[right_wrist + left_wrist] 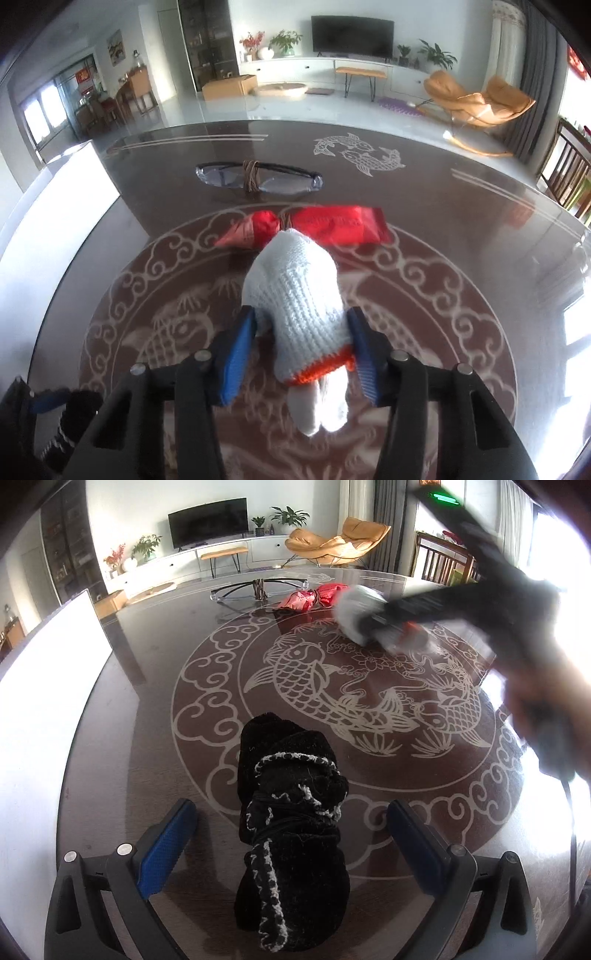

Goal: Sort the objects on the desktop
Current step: 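Grasp the white knit glove with red cuff with the right gripper while the left holds its glove, then carry both gloves over the white bin and open both grippers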

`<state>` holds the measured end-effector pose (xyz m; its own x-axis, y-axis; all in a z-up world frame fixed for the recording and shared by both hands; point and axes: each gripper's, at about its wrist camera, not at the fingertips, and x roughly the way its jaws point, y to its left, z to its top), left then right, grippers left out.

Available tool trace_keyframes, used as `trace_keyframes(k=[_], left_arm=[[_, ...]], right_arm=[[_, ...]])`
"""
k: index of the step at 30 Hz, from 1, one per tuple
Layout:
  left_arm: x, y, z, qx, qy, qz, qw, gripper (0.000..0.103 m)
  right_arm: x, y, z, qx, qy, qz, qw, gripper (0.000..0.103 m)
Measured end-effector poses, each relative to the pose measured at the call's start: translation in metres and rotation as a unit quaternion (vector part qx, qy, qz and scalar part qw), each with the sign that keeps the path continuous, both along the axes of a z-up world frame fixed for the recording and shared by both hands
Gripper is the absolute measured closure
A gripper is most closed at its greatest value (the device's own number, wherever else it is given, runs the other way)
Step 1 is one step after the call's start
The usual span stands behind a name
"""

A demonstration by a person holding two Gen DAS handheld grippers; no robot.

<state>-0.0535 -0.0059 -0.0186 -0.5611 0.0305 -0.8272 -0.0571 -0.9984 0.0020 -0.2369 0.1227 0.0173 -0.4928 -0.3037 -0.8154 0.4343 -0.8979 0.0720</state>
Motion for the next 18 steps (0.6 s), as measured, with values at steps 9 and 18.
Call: trace_keyframes(k=[9,18], left_arm=[[0.000,-0.001,0.000,0.001,-0.003,-0.003,1.0000,0.000],[0.017,-0.021,0.012,0.007,0.000,-0.019,0.9998,0.075]], right_arm=[[0.136,0.078,0.000,-0.044,-0.025,-0.097,0.994,0.037],[0.141,0.063,0.002,0.037,-0.020,-0.048,0.998,0.057]])
